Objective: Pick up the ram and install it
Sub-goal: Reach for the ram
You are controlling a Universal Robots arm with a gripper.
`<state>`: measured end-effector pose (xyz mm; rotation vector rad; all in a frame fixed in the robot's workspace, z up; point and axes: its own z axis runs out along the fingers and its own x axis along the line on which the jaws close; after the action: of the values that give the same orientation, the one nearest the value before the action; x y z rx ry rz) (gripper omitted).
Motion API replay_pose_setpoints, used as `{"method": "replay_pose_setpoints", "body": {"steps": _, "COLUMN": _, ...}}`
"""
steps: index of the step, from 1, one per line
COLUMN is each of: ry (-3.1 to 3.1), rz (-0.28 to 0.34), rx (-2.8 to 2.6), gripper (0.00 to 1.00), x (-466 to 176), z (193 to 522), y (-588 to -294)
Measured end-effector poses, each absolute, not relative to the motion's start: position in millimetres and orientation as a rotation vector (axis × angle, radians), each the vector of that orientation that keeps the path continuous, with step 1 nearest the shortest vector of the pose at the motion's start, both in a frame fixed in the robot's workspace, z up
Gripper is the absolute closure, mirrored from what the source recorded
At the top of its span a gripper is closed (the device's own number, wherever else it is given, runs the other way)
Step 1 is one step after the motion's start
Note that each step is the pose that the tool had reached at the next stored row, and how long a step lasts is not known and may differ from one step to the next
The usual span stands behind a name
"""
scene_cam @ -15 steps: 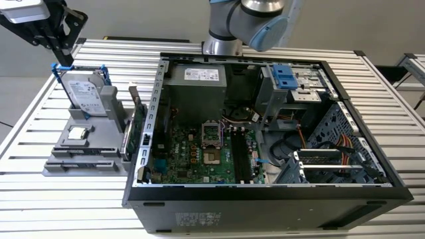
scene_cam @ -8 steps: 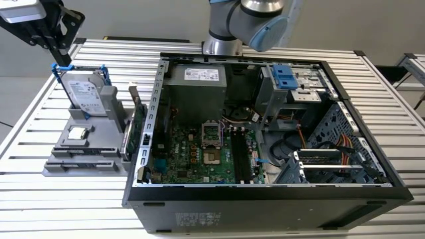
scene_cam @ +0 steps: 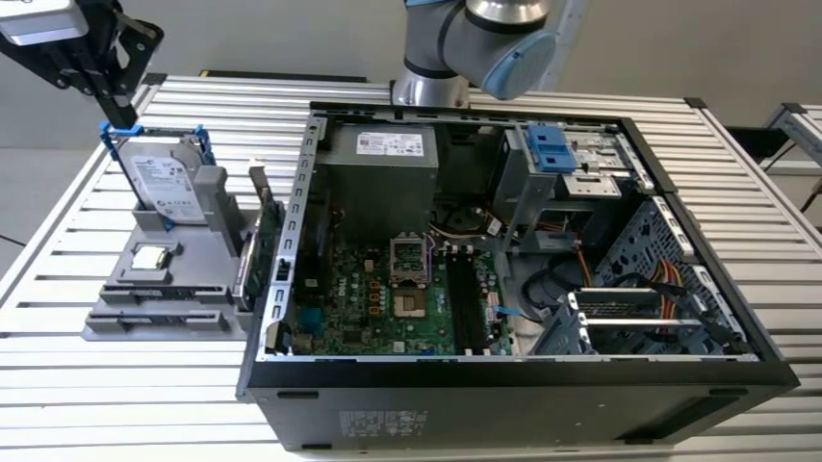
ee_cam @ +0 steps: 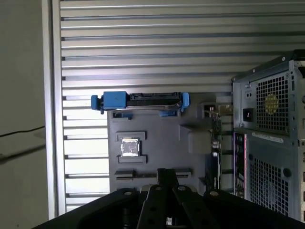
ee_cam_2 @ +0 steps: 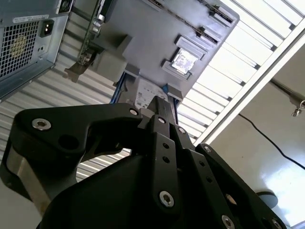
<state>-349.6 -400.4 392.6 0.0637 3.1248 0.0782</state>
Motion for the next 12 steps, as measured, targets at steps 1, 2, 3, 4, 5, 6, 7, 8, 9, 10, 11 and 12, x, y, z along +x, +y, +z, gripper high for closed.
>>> {"method": "replay_pose_setpoints", "body": {"steps": 1, "ry": 3.125, "rz": 0.078, "rx": 0.064, "gripper": 1.00, "x": -349.6, "z": 392.6, "y": -401.0}}
{"method": "replay_pose_setpoints", "body": {"steps": 2, "ry": 3.125, "rz": 0.078, "rx": 0.064, "gripper": 1.00, "x": -349.6, "z": 392.6, "y": -401.8}}
{"method": "replay_pose_setpoints", "body": {"steps": 3, "ry": 3.125, "rz": 0.078, "rx": 0.064, "gripper": 1.00, "x": -349.6, "z": 392.6, "y": -402.7}}
{"method": "replay_pose_setpoints", "body": {"steps": 4, "ry": 3.125, "rz": 0.078, "rx": 0.064, "gripper": 1.00, "x": -349.6, "z": 392.6, "y": -403.6}}
{"method": "replay_pose_setpoints", "body": {"steps": 5, "ry": 3.125, "rz": 0.078, "rx": 0.064, "gripper": 1.00, "x": -349.6, "z": 392.6, "y": -404.6}}
{"method": "replay_pose_setpoints", "body": {"steps": 6, "ry": 3.125, "rz": 0.078, "rx": 0.065, "gripper": 1.00, "x": -349.6, "z": 392.6, "y": -405.5}}
{"method": "replay_pose_setpoints", "body": {"steps": 7, "ry": 3.125, "rz": 0.078, "rx": 0.065, "gripper": 1.00, "x": -349.6, "z": 392.6, "y": -406.4}}
{"method": "replay_pose_setpoints", "body": {"steps": 8, "ry": 3.125, "rz": 0.078, "rx": 0.065, "gripper": 1.00, "x": -349.6, "z": 392.6, "y": -407.4}}
{"method": "replay_pose_setpoints", "body": {"steps": 9, "ry": 3.125, "rz": 0.078, "rx": 0.066, "gripper": 1.00, "x": -349.6, "z": 392.6, "y": -408.4}}
{"method": "replay_pose_setpoints", "body": {"steps": 10, "ry": 3.125, "rz": 0.078, "rx": 0.066, "gripper": 1.00, "x": -349.6, "z": 392.6, "y": -409.3}}
{"method": "replay_pose_setpoints", "body": {"steps": 11, "ry": 3.125, "rz": 0.078, "rx": 0.066, "gripper": 1.00, "x": -349.6, "z": 392.6, "y": -410.4}}
{"method": "replay_pose_setpoints", "body": {"steps": 12, "ry": 3.125, "rz": 0.078, "rx": 0.066, "gripper": 1.00, "x": -349.6, "z": 392.6, "y": -411.3}}
